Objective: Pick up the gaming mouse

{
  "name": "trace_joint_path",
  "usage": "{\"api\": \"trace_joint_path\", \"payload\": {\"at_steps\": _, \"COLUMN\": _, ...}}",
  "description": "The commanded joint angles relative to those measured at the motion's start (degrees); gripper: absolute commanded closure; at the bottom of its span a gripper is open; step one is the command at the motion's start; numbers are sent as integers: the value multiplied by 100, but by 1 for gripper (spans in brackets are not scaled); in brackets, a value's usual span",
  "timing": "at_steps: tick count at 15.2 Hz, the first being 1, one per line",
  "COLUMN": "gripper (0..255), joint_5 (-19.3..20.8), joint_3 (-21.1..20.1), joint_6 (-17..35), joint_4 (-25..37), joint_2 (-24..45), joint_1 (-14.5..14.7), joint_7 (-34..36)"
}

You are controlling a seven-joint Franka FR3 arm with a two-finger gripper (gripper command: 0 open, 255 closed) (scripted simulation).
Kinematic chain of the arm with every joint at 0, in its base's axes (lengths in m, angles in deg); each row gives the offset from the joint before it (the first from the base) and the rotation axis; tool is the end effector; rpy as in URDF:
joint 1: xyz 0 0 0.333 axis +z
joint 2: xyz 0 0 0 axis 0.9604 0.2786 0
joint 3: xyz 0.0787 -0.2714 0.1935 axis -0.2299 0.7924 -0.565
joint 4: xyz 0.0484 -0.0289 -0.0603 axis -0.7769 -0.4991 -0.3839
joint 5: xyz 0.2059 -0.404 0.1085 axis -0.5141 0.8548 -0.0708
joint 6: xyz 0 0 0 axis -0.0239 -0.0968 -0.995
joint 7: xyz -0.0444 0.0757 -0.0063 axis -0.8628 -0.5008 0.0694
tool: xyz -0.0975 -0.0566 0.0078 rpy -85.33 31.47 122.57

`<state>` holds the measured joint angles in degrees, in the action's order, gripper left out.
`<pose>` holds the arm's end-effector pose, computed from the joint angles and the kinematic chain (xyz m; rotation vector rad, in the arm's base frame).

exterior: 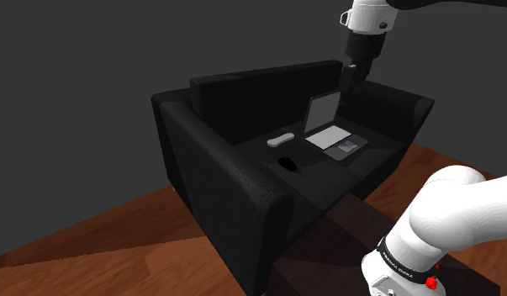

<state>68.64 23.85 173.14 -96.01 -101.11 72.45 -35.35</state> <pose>0.3488 0.0122 0.6505 2.9929 0.2270 -0.0155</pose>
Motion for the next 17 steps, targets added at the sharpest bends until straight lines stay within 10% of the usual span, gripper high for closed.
{"api": "trace_joint_path", "payload": {"at_steps": 1, "gripper": 0, "joint_5": 0, "joint_3": 0, "joint_6": 0, "joint_4": 0, "joint_2": 0, "joint_1": 0, "joint_7": 0}}
{"api": "trace_joint_path", "payload": {"at_steps": 17, "gripper": 0, "joint_5": 223, "joint_3": 1035, "joint_6": 3217, "joint_4": -1336, "joint_2": 1687, "joint_1": -284, "joint_7": -586}}
